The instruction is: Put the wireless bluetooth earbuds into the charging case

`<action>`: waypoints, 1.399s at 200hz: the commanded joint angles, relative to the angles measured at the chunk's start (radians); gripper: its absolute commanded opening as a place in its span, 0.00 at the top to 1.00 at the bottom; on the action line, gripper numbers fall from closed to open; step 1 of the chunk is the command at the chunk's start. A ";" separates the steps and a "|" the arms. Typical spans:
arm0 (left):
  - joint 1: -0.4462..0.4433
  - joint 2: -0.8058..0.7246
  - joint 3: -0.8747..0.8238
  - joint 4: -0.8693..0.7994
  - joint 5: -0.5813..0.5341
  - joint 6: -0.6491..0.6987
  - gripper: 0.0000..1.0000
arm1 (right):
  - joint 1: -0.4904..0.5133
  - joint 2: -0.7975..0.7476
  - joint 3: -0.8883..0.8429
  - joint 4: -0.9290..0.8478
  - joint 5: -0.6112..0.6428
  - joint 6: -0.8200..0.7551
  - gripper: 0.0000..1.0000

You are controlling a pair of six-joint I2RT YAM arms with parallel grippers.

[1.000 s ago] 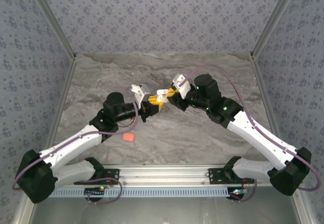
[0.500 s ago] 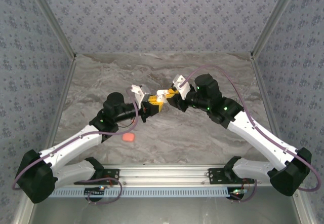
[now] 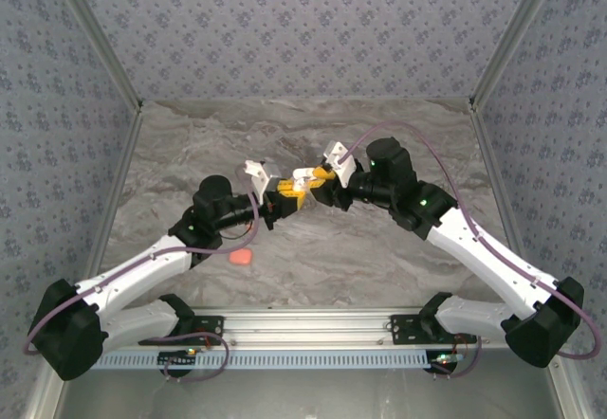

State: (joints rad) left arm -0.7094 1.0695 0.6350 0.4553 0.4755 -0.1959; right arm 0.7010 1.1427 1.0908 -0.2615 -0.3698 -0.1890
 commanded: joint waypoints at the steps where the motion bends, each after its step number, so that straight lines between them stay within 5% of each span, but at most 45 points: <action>1: -0.002 -0.016 0.015 0.100 -0.001 -0.011 1.00 | -0.013 -0.023 0.030 -0.037 -0.056 0.030 0.60; 63: -0.002 -0.016 0.010 0.123 0.003 -0.018 1.00 | -0.151 -0.093 0.034 0.030 -0.230 0.190 0.38; 120: -0.002 -0.016 0.014 0.151 0.043 -0.034 1.00 | -0.236 -0.071 -0.035 0.118 -0.414 0.341 0.00; 202: -0.004 0.004 0.038 0.142 0.059 -0.035 1.00 | -0.150 0.072 0.026 0.158 -0.546 0.381 0.00; 280: -0.004 0.015 0.045 0.126 0.045 -0.026 1.00 | -0.132 0.006 0.030 0.154 -0.540 0.320 0.01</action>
State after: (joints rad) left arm -0.7090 1.0698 0.6384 0.5636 0.5095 -0.2218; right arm 0.5579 1.2064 1.0985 -0.1295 -0.8871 0.1658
